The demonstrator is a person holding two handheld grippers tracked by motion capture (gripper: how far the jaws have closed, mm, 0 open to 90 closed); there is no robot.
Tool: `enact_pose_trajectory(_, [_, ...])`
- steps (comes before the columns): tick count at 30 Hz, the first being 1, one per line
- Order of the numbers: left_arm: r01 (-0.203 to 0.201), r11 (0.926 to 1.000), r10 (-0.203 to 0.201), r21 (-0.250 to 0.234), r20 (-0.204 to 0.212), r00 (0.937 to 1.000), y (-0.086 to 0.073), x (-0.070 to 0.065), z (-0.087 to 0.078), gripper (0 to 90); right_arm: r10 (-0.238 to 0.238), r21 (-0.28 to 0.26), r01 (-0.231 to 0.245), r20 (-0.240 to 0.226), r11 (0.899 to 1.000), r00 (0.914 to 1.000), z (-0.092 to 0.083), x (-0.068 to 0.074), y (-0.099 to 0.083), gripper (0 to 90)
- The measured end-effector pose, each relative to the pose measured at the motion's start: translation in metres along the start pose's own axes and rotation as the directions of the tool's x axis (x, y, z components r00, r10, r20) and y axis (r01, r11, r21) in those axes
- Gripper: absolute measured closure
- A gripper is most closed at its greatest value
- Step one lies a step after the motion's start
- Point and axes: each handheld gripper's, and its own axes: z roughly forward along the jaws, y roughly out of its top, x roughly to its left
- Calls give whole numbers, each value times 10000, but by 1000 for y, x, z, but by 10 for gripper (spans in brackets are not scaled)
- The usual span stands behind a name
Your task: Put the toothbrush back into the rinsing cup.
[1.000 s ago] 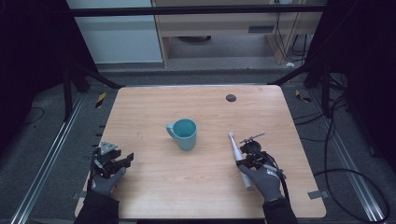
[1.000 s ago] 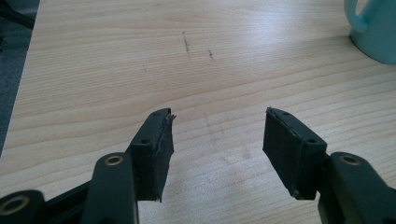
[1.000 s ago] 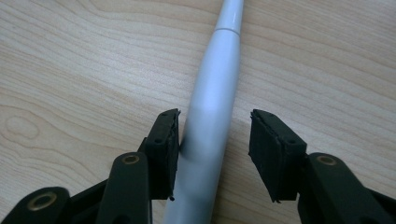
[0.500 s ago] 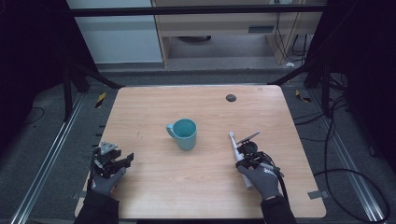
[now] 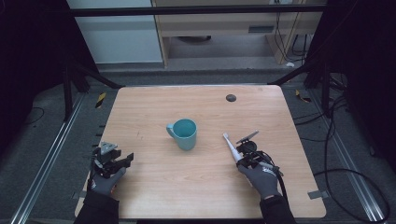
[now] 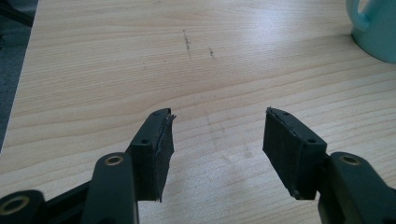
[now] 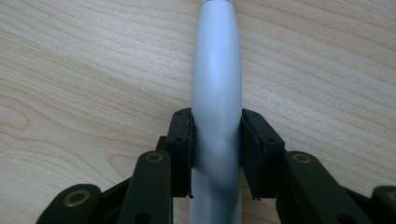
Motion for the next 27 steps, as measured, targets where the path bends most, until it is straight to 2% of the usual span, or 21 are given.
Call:
enact_pose_trajectory(5, [-5, 10000, 5, -12, -9, 10000, 0, 0, 0, 419, -53, -96, 52, -43, 9999, 10000, -5, 1, 0, 663])
enact_pose_trajectory(11, [22, 10000, -22, -23, -31, 10000, 0, 0, 0, 419, -152, -994, 133, -184, 9950, 9997, -25, 2, 2, 664])
enact_pose_trajectory(14, [10, 10000, -10, -47, -42, 10000, 0, 0, -1, 419, -268, -1561, 228, -240, 9875, 9994, -34, 3, 3, 664])
enact_pose_trajectory(18, [21, 10000, -21, -68, -58, 10000, 0, 0, -1, 419, -354, -2742, 248, -338, 9613, 9988, -48, 3, 9, 664])
enact_pose_trajectory(19, [21, 10000, -21, -68, -58, 10000, 0, 0, -1, 419, -354, -2742, 248, -338, 9613, 9988, -48, 3, 9, 664])
enact_pose_trajectory(20, [28, 10000, -29, -83, -68, 10000, 0, 0, -1, 419, -320, -3299, 190, -341, 9438, 9989, -56, 4, 12, 664])
enact_pose_trajectory(21, [28, 10000, -29, -83, -68, 10000, 0, 0, -1, 419, -320, -3299, 190, -341, 9438, 9989, -56, 4, 12, 664])
enact_pose_trajectory(23, [30, 10000, -31, -95, -70, 10000, 0, 0, -1, 419, -321, -3840, 160, -355, 9232, 9989, -63, 5, 15, 664])
enact_pose_trajectory(24, [31, 9999, -31, -100, -74, 10000, 0, 0, -1, 419, -287, -4430, 74, -415, 8965, 9987, -71, 7, 18, 664])
enact_pose_trajectory(25, [31, 9999, -31, -100, -74, 10000, 0, 0, -1, 419, -287, -4430, 74, -415, 8965, 9987, -71, 7, 18, 664])
enact_pose_trajectory(26, [37, 9999, -38, -110, -74, 10000, 0, 0, -2, 419, -220, -4822, -51, -505, 8760, 9985, -76, 9, 22, 664])
enact_pose_trajectory(27, [37, 9999, -38, -110, -74, 10000, 0, 0, -2, 418, -220, -4822, -51, -505, 8760, 9985, -76, 9, 22, 664])
